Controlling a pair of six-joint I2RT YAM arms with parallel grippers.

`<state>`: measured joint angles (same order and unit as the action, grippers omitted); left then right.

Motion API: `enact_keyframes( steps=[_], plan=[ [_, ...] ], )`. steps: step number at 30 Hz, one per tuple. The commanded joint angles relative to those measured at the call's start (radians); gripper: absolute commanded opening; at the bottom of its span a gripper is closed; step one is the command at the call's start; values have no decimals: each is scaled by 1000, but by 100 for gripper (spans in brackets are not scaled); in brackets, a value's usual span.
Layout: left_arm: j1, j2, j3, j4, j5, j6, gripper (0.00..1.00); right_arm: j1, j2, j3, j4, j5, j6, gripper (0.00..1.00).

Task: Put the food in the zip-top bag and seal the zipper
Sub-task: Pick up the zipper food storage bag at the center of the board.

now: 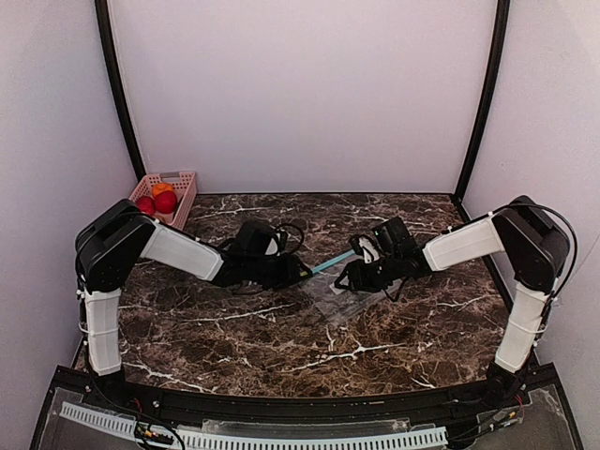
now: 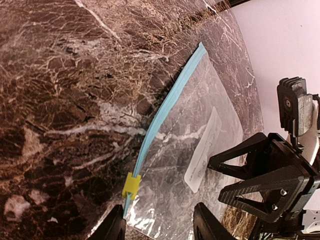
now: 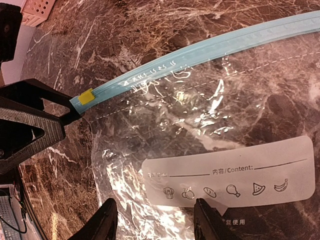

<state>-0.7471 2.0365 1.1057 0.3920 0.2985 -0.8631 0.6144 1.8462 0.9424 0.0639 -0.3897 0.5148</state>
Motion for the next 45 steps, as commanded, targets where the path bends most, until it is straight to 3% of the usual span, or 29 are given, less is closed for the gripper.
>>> enact_keyframes(
  steps=[1,11,17,27,35,45],
  plan=[
    [-6,5,53,-146,-62,124,43,9,8,-19,5,2,8,51],
    [-6,30,85,-171,-64,157,24,9,9,-22,8,0,9,51],
    [-5,30,118,-223,-90,231,1,9,-4,-26,8,0,8,51],
    [-6,-60,130,-188,9,431,1,10,-164,-35,-87,43,-28,51],
    [-11,-254,63,-219,169,563,1,11,-404,-77,-197,67,-81,52],
    [-100,-450,169,-614,259,761,1,60,-726,-15,-344,-14,-243,54]
  ],
)
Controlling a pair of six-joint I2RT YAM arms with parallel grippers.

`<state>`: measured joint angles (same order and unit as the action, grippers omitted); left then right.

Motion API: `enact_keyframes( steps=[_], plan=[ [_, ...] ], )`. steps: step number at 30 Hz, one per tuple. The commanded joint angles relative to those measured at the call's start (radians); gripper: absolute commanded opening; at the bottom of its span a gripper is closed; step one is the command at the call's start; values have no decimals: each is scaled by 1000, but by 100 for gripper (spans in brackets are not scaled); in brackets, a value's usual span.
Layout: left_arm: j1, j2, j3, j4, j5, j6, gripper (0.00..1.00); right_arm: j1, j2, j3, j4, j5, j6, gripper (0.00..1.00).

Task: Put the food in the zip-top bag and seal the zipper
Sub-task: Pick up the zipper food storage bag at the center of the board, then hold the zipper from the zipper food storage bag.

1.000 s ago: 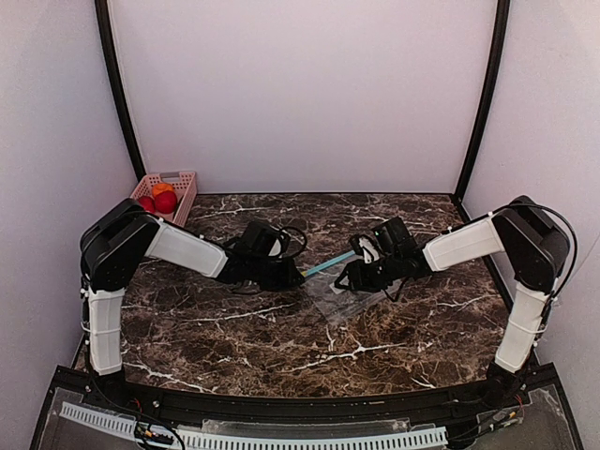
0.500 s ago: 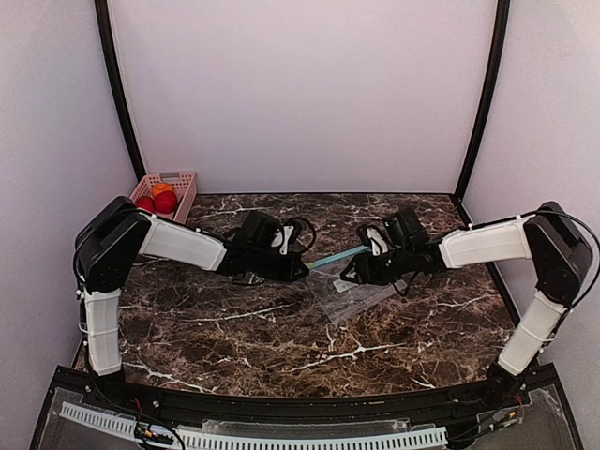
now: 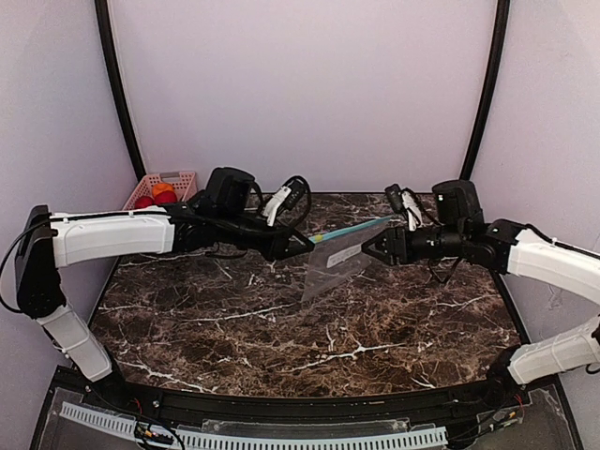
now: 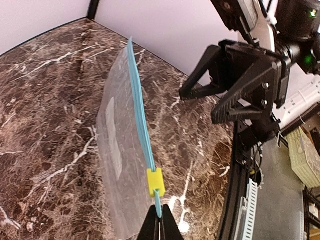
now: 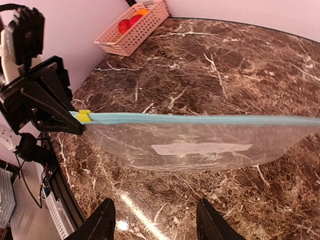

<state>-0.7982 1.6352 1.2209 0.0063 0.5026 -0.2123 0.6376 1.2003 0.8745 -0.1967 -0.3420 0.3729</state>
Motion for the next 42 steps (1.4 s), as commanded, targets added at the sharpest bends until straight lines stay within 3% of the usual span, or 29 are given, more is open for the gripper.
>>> enact_keyframes(
  steps=[1,7,15,42],
  plan=[
    [-56,-63,62,-282,56,133,1,45,-94,73,-106,-81,-120,54],
    [-131,-111,117,-443,127,251,1,121,-84,181,-236,-109,-204,55],
    [-151,-150,71,-460,315,331,1,221,29,249,-269,-242,-214,55],
    [-152,-161,-16,-372,372,282,1,307,127,211,-134,-370,-152,40]
  ],
)
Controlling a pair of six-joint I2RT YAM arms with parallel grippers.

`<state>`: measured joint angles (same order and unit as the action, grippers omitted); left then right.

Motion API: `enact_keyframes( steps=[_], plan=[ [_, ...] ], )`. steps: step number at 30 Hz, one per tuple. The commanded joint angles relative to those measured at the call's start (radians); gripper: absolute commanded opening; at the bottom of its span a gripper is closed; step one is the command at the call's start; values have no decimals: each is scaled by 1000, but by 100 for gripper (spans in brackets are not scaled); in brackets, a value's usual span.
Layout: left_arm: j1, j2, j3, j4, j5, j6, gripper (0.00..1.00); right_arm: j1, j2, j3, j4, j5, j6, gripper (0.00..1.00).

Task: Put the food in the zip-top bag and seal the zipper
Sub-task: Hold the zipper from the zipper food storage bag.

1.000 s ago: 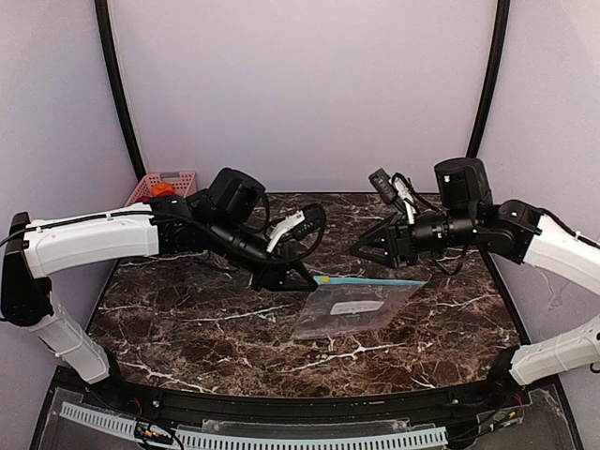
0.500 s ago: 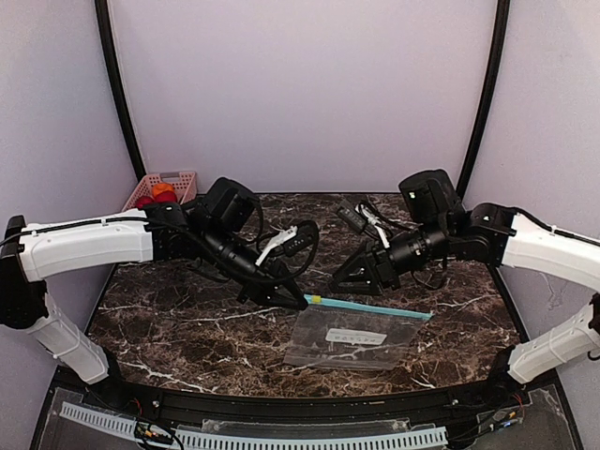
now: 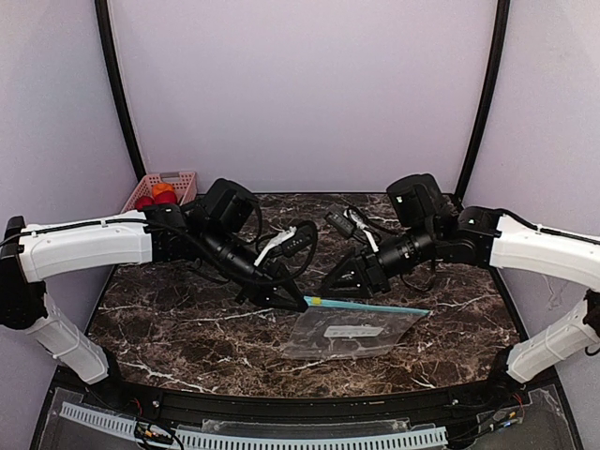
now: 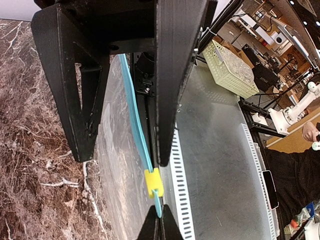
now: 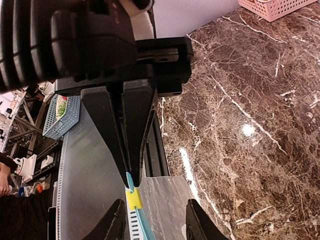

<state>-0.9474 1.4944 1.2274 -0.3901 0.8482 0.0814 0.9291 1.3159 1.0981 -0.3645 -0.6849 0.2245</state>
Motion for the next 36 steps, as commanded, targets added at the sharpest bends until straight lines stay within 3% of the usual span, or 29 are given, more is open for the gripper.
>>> enact_keyframes(
  steps=[1,16,36],
  plan=[
    [-2,-18,-24,34,29,-21,1,16,13,-12,34,-29,-5,39],
    [-3,0,-29,50,24,-35,1,39,24,-29,29,-56,4,30],
    [-2,7,-37,71,15,-52,1,44,8,-46,50,-28,16,0]
  ],
)
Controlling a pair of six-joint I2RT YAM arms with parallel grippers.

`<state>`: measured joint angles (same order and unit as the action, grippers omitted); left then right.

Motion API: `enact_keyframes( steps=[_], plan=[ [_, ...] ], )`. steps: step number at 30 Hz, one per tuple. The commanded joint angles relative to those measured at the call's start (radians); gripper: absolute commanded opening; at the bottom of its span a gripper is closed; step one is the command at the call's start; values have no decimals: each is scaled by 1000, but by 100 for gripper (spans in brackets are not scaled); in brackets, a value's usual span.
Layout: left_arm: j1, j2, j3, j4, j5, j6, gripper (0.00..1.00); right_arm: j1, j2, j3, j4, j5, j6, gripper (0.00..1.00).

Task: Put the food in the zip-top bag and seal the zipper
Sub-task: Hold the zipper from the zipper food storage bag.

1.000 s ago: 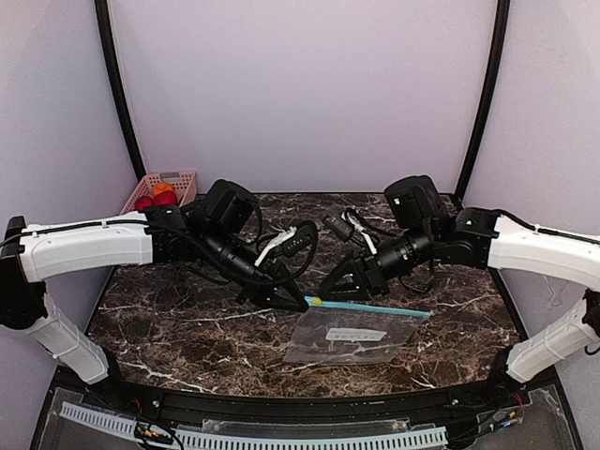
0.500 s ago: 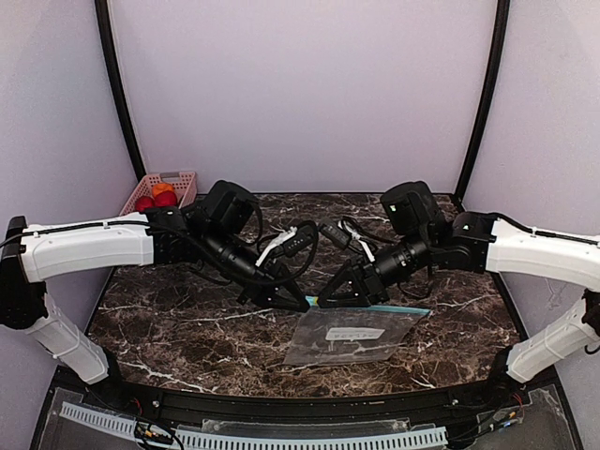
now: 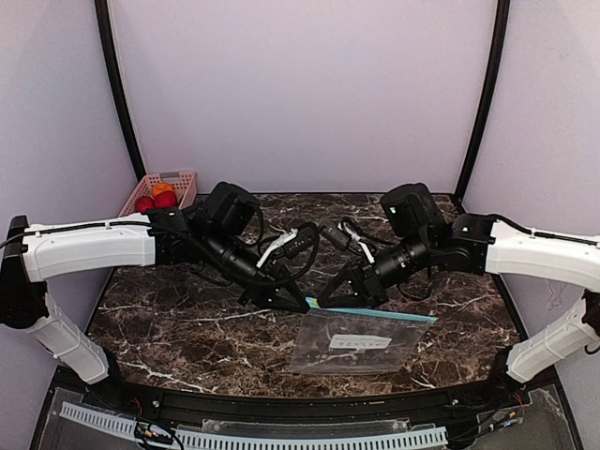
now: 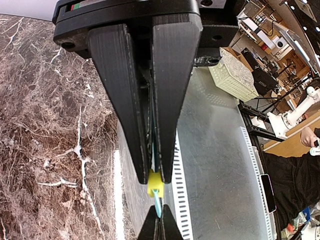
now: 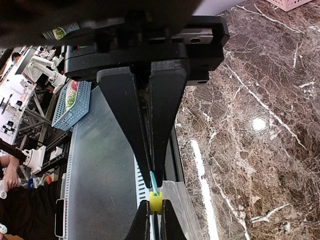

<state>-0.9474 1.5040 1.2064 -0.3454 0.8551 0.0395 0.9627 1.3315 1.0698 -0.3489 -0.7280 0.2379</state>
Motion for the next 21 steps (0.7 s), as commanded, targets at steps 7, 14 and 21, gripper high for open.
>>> enact_keyframes(
  steps=[7,14,21],
  plan=[
    [-2,5,-20,51,-3,-33,31,11,-37,-34,67,27,16,0],
    [-3,19,-22,64,4,-41,35,11,-47,-37,76,27,18,0],
    [-3,23,-30,92,6,-81,29,11,-43,-39,77,29,18,0]
  ],
)
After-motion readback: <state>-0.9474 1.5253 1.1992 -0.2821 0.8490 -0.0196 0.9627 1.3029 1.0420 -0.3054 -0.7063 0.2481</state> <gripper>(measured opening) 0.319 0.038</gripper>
